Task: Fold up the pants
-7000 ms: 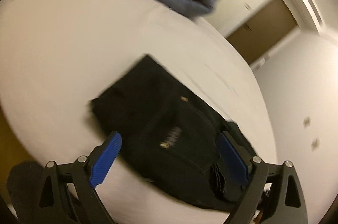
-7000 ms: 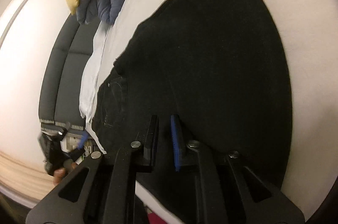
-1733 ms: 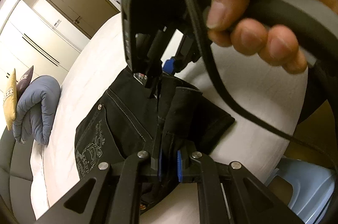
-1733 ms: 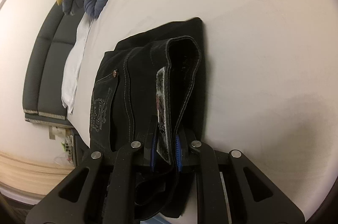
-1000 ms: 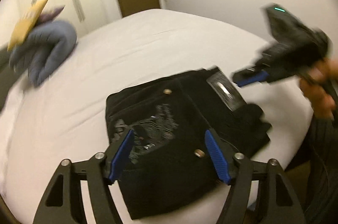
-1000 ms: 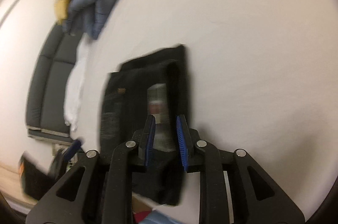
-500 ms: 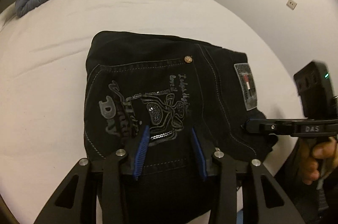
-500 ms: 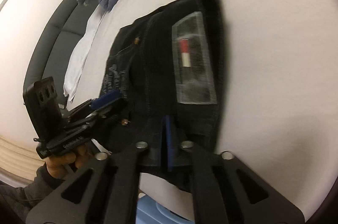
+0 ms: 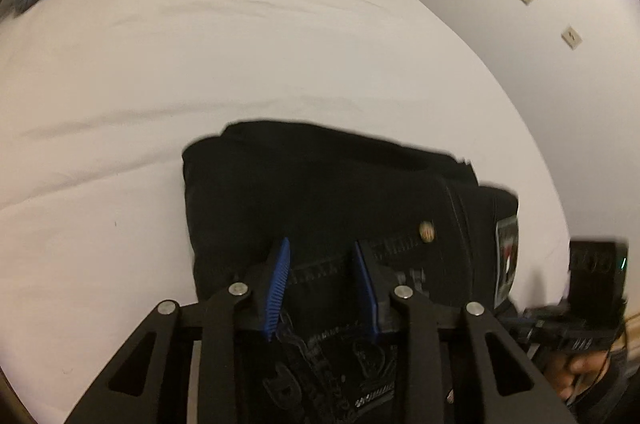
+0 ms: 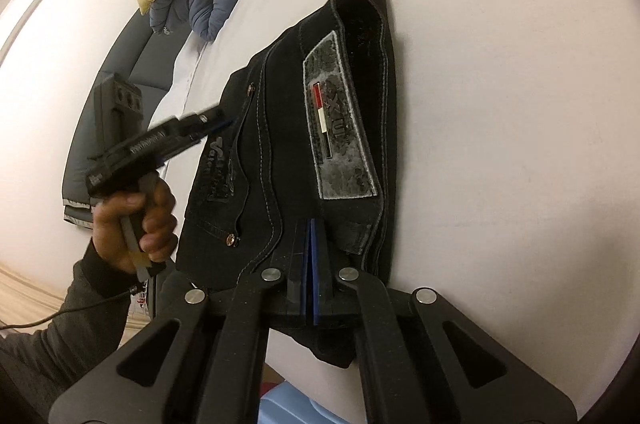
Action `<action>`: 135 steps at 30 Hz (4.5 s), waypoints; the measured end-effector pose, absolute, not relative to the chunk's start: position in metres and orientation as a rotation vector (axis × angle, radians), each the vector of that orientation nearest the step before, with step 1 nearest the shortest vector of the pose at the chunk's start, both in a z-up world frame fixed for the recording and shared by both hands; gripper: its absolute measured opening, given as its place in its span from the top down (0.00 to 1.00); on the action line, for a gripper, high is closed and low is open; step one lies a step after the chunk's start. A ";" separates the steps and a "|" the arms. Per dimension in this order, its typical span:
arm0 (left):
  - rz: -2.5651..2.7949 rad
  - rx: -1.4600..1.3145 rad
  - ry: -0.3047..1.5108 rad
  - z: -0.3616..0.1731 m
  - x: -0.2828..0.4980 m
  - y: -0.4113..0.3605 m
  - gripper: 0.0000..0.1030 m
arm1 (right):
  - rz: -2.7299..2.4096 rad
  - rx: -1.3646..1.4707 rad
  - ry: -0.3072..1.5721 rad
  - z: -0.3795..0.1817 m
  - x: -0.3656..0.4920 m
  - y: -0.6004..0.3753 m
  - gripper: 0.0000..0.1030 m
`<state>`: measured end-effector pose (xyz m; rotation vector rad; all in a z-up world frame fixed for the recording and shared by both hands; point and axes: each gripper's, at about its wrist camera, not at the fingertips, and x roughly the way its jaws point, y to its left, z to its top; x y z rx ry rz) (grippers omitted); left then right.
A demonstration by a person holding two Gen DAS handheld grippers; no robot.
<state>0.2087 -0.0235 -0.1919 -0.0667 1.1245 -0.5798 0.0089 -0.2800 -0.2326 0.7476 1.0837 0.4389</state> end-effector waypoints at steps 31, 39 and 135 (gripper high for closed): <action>-0.520 -0.033 1.117 -0.187 0.060 0.013 0.67 | 0.364 0.591 1.028 -0.156 0.034 -0.253 1.00; -0.517 -0.028 1.133 -0.187 0.061 0.015 0.67 | 0.334 0.562 1.134 -0.188 0.082 -0.246 0.97; -0.386 0.014 0.921 -0.150 0.177 -0.014 0.12 | 0.070 0.541 0.914 -0.170 0.081 -0.415 0.55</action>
